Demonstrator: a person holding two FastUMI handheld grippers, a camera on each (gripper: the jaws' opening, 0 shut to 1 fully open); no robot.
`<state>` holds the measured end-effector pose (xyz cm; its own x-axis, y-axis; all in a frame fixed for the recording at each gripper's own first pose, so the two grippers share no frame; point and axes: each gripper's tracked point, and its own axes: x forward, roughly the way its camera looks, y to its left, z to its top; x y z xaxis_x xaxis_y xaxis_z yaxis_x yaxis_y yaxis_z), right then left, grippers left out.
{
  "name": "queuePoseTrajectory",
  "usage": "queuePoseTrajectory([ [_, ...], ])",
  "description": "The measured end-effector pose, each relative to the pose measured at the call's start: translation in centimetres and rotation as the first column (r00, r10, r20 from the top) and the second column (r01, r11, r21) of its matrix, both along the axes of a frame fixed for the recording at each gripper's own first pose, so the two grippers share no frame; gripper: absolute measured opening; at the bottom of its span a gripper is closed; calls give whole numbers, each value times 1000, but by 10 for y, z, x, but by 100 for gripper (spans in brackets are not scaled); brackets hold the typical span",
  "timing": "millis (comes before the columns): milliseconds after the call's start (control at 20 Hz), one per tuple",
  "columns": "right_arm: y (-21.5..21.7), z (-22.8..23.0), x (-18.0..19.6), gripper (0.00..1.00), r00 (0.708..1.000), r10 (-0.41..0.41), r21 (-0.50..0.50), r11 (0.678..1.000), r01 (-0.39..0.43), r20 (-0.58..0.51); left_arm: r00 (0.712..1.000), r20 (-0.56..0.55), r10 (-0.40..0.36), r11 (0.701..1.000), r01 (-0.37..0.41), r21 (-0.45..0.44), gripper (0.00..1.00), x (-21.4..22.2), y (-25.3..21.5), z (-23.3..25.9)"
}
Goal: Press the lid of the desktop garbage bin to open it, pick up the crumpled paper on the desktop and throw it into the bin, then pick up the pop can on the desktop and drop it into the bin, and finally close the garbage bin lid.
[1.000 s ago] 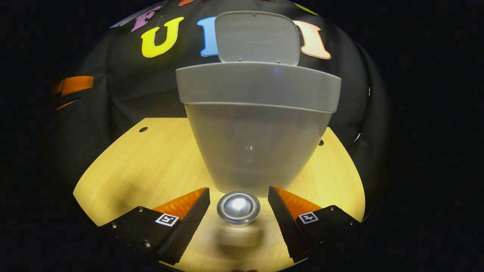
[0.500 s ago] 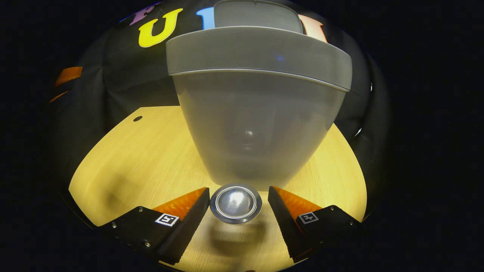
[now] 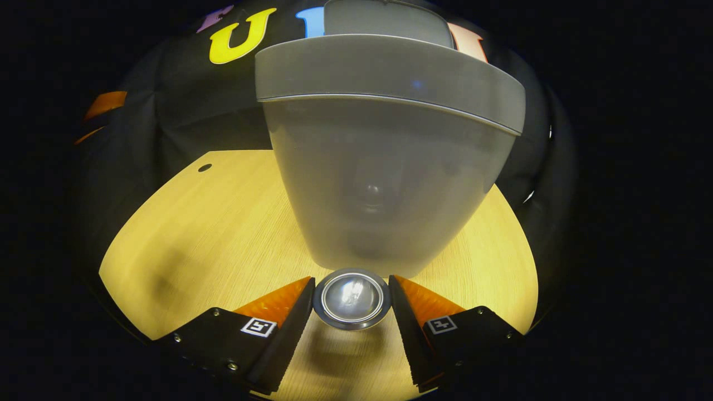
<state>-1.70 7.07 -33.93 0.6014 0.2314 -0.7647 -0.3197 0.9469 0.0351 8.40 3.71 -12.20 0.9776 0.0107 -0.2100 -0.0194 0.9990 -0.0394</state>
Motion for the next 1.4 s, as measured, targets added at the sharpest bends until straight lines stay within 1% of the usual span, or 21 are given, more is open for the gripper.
queuePoseTrajectory([
  [250,14,20,-6,83,999,31,38,999,-32,29,1000,5,-7,1000,7,-5,90,0,-1,1],
  [500,37,41,-5,83,994,84,76,993,-89,69,1000,7,-6,1000,6,-8,90,-2,0,2],
  [750,65,73,-2,83,983,135,147,977,-153,126,1000,9,-2,1000,2,-6,90,-6,3,2],
  [1100,96,137,14,82,955,164,236,946,-224,249,1000,16,2,1000,-2,-7,90,-9,5,4],
  [1400,110,201,36,82,916,143,287,921,-262,374,1000,20,-1,1000,1,-8,90,-10,3,7],
])
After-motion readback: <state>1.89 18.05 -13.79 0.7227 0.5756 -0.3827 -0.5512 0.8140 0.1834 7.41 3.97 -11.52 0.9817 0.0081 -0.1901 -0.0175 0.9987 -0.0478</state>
